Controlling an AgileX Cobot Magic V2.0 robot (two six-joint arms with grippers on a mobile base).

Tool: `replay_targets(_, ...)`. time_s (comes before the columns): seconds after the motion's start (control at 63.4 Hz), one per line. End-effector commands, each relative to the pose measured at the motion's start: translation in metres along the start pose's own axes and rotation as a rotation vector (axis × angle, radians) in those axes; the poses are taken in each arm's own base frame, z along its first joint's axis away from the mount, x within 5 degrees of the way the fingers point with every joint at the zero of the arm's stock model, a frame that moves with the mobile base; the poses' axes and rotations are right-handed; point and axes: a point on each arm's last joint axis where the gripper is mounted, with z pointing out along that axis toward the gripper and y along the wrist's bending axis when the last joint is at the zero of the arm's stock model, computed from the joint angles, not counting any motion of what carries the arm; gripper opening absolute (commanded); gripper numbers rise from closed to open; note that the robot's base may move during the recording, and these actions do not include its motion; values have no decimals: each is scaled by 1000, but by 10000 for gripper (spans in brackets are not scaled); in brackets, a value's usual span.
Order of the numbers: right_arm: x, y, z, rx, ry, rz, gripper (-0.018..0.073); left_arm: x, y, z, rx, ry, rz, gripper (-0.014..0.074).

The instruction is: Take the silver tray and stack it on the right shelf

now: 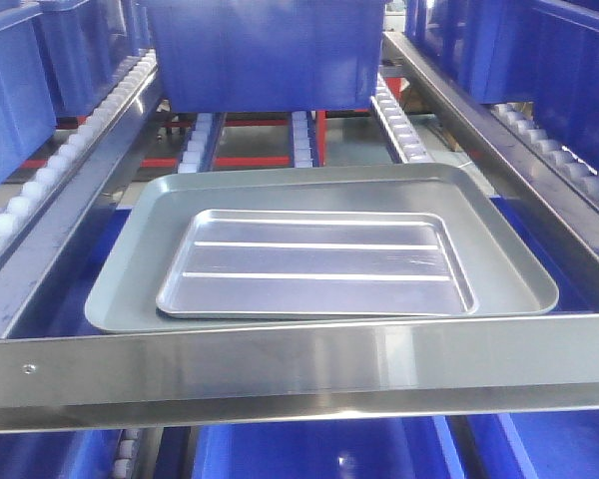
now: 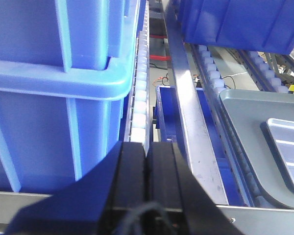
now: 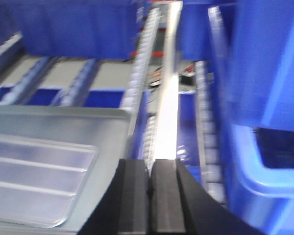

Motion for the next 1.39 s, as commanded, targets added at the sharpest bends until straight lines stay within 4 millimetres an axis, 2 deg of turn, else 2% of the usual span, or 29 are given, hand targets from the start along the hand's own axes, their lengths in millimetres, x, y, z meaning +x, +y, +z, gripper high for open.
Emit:
replay_targets(0.0, -3, -4, -2, 55, -153, -13, 55, -2, 0, 0, 2, -79, -8, -93)
replay_targets(0.189, 39, -10, -10, 126, -241, 16, 55, -2, 0, 0, 2, -79, -8, -93)
replay_targets(0.331, 58, -9, -18, 128, -267, 16, 55, -2, 0, 0, 2, -79, -8, -93)
replay_targets(1.371, 59, -10, -17, 130, -251, 17, 55, -2, 0, 0, 2, -79, -8, -93)
